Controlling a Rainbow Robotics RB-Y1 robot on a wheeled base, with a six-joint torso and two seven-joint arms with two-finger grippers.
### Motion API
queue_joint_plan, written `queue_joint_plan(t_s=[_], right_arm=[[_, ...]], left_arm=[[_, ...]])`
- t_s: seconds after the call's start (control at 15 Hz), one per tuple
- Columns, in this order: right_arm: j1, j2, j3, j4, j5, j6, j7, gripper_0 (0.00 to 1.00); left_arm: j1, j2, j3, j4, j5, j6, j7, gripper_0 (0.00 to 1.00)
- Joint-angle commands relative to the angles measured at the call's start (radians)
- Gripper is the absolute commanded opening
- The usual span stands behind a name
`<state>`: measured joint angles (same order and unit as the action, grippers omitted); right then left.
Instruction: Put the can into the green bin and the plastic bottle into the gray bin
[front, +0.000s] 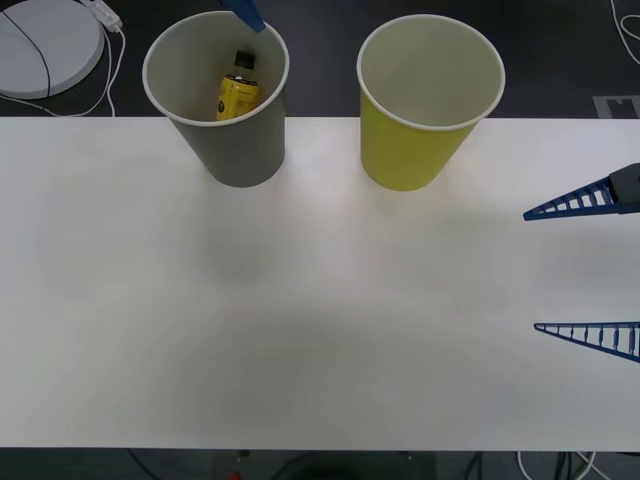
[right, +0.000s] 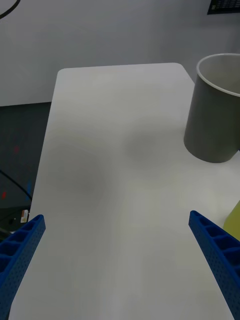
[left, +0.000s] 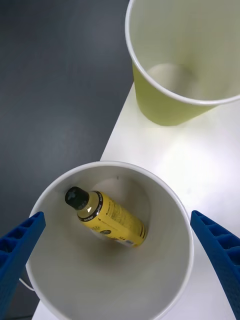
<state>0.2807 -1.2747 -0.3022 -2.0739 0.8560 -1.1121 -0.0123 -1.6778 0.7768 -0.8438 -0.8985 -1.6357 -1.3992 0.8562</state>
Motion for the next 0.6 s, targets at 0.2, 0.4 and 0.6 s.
queue_joint_plan(t_s=[0.2, 0.4, 0.6], right_arm=[[0.0, 0.0, 0.0, 0.0, 0.0, 0.0, 0.0, 1.0], [0.0, 0.0, 0.0, 0.0, 0.0, 0.0, 0.0, 1.0], [0.0, 0.0, 0.0, 0.0, 0.0, 0.0, 0.0, 1.0]], left_arm=[[0.084, 0.11, -0.032, -0.201, 0.091, 0.085, 0.093, 1.0], [0.141, 0.191, -0.032, -0.37, 0.108, 0.126, 0.185, 1.0], [0.178, 0.26, -0.032, -0.473, 0.154, 0.154, 0.224, 1.0]])
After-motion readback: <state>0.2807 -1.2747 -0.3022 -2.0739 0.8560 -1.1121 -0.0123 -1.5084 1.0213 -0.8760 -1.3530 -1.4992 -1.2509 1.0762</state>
